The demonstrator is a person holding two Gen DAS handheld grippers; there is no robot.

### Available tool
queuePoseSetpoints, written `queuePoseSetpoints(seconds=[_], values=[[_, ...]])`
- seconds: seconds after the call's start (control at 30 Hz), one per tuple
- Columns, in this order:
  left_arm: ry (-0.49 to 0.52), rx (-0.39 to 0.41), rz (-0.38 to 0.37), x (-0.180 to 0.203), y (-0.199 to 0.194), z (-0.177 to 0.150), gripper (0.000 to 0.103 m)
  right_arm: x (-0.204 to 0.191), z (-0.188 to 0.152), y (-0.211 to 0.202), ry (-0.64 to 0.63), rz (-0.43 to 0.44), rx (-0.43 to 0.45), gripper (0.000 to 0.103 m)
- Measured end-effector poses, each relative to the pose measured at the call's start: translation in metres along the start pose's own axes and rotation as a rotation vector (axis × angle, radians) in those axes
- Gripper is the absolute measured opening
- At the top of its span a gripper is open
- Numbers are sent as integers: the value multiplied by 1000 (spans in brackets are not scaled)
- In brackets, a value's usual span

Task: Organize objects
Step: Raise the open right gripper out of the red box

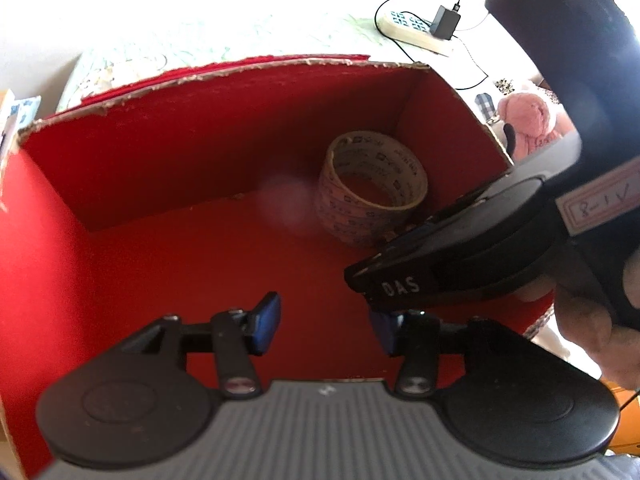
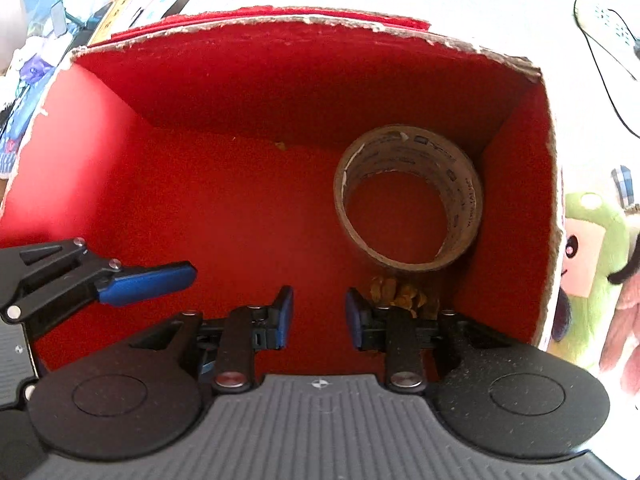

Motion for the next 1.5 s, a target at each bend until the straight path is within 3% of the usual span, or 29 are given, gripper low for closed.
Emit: queuePoseSetpoints(seconds=[0.1,0.7,1.5], values=[[-3,1,10,-1,0,1,57,-2,-1,-7,1,4,41,30],[13,45,100,9,-29,2,58,16,-9,-57,105,66,204,30],[-25,171,330,35,-93,-4,61,17,-31,-99,134,146,447,37]])
Point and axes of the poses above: each gripper's, at about its wrist camera, not at the fingertips, and y roughly the way its jaws point, x to its right, z to its top, the point moved 10 cm from there along y, roughly the way its jaws point, and after that the axes turned 11 degrees about x, right-handed, at the moved point
